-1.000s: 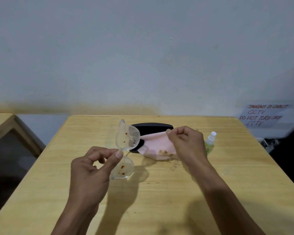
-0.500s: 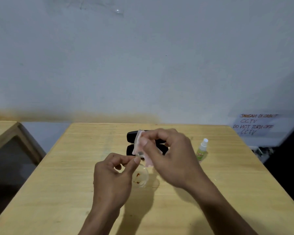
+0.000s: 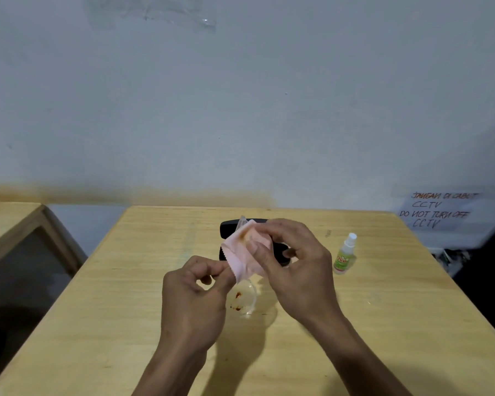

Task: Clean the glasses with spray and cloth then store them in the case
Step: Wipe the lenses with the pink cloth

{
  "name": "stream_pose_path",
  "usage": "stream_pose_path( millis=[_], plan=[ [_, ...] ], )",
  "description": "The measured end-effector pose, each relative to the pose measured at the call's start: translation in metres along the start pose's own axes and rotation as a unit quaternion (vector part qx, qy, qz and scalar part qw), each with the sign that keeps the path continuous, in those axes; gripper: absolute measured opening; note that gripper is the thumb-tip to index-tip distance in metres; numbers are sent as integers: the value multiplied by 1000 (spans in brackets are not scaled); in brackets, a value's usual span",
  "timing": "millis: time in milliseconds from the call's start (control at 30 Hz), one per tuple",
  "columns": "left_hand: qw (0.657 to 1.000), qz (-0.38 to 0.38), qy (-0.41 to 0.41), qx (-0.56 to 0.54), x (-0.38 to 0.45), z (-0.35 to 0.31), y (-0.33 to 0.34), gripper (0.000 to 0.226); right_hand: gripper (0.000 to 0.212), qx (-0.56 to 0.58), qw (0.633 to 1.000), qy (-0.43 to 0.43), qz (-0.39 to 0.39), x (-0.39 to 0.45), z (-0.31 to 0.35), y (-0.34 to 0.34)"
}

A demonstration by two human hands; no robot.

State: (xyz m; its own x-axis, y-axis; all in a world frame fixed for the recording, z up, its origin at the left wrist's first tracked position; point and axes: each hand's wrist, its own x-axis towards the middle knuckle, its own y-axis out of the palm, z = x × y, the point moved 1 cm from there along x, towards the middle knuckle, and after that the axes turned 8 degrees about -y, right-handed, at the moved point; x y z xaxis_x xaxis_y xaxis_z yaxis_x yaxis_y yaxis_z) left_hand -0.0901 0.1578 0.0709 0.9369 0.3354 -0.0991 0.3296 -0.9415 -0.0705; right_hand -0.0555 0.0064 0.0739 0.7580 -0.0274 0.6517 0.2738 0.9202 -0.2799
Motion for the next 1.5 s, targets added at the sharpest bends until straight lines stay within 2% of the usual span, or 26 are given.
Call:
stream_pose_path(
  millis=[67, 133, 333, 500, 600, 800, 967, 1067, 1167, 1267, 1367, 1433, 1500],
  plan=[
    [1000, 5, 3, -7, 0, -2, 0, 20, 18, 124, 989, 83, 6, 1, 4, 0],
    [1000, 10, 4, -18, 1, -3, 0, 14, 14, 186, 976, 111, 3, 4, 4, -1],
    [1000, 15, 2, -24, -2, -8, 0, 10, 35, 151, 984, 83, 36, 11, 2, -9],
    [999, 24, 5, -26, -5, -13, 2, 11, 14, 194, 977, 87, 21, 7, 10, -3],
    [999, 26, 6, -24, -7, -13, 3, 11, 17, 210, 972, 102, -8, 6, 8, 1],
    [999, 31, 7, -24, -5, -11, 1, 10, 21, 226, 967, 115, 33, 7, 3, -7],
    [998, 42, 3, -42, -4, -13, 1, 9, 26, 227, 966, 120, -27, 1, 7, -3],
    [998, 52, 14, -40, -5, -14, 1, 10, 39, 261, 947, 187, -28, 0, 7, -2],
    [998, 52, 26, -32, -3, -12, -1, 17, 31, 317, 913, 256, 7, 5, 5, -5],
    [998, 54, 42, -18, -1, -11, -3, 28, 23, 345, 894, 281, 59, 9, 6, -6],
    [998, 53, 37, -23, -1, -10, -3, 31, 20, 346, 895, 277, 60, 8, 8, -5],
    [998, 52, 27, -27, -2, -11, -1, 28, 21, 326, 911, 251, 30, 5, 9, -4],
    [998, 52, 16, -31, -3, -13, 0, 21, 31, 278, 939, 204, -8, 2, 12, -2]
  ],
)
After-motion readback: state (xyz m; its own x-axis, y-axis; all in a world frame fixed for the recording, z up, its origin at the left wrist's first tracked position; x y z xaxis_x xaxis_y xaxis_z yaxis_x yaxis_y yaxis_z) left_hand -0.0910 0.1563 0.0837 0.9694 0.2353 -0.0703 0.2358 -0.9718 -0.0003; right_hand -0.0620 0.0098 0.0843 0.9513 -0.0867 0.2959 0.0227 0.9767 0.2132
